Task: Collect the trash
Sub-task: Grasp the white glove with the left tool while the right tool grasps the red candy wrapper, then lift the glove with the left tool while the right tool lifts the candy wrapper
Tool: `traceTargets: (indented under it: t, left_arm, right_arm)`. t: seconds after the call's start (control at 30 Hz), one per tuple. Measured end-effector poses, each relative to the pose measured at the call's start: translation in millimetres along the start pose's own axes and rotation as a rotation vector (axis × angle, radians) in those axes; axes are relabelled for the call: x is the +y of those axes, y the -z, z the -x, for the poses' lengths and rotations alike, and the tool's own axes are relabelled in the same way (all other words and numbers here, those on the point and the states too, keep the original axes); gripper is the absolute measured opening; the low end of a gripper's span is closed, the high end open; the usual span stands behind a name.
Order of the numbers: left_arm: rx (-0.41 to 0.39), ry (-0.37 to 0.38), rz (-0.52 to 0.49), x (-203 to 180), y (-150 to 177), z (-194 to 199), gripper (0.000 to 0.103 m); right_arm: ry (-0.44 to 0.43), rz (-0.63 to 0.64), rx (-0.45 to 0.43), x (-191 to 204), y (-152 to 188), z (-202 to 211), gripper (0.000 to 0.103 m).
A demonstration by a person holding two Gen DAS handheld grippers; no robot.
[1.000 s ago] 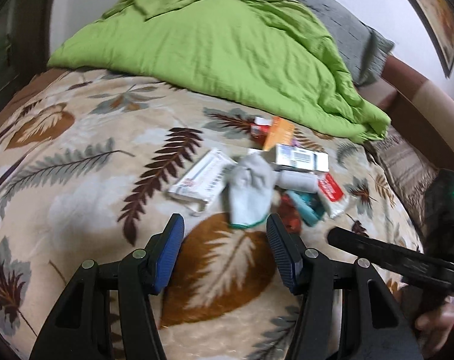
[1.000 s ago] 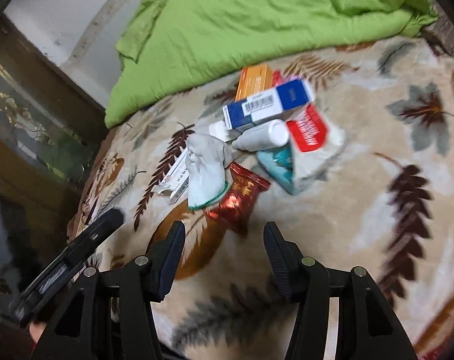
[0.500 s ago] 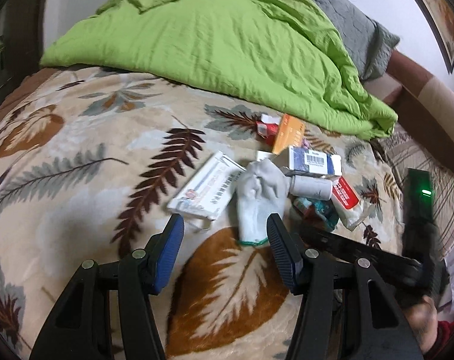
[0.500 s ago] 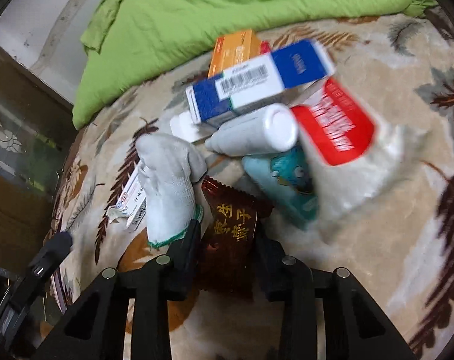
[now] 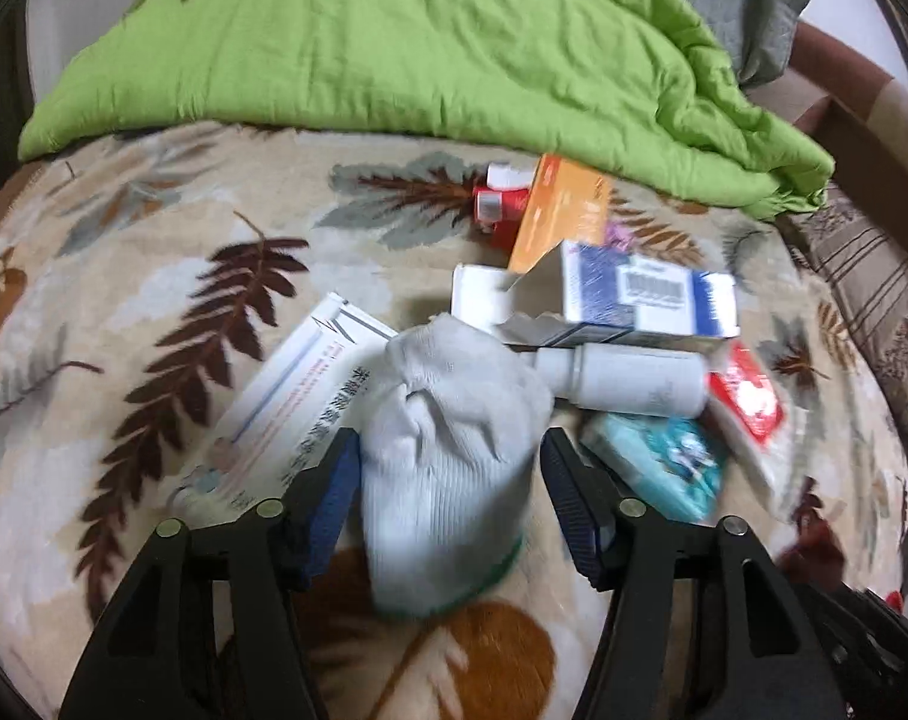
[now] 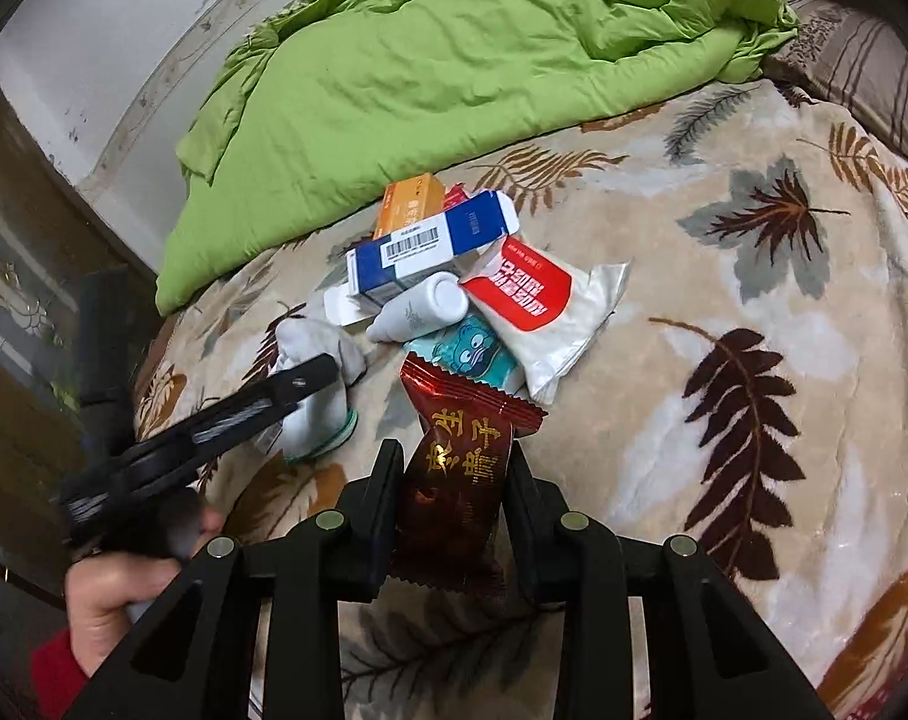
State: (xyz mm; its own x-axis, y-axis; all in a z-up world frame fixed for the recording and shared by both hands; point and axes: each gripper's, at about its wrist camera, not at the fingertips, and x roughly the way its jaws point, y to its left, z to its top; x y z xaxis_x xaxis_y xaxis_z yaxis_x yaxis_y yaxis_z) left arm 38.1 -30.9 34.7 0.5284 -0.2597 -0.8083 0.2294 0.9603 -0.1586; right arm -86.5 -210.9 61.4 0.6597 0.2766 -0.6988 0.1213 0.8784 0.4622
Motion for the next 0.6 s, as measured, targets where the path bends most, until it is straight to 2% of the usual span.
traceTargets:
  t: [0.13, 0.23, 0.37, 0.47, 0.6]
  left_arm:
    - [-0.021, -0.039, -0.046, -4, 3, -9, 0.032]
    - [-0.047, -0.038, -0.050, -4, 7, -3, 0.025]
    - [-0.078, -0.020, -0.053, -6, 13, 12, 0.023]
    - [-0.119, -0.020, -0.080, -9, 22, 33, 0.023]
    - [-0.159, -0.004, -0.066, -4, 34, 63, 0.023]
  right_arm:
    - [0.003, 0.026, -0.004, 8, 0, -6, 0.035]
    - [0.006, 0.033, -0.009, 9, 1, -7, 0.035]
    - [0.009, 0.033, -0.036, 9, 1, -1, 0.035]
    - [0.011, 0.037, -0.062, 9, 2, 5, 0.035]
    - [0.022, 0.060, -0.095, 13, 5, 13, 0.035]
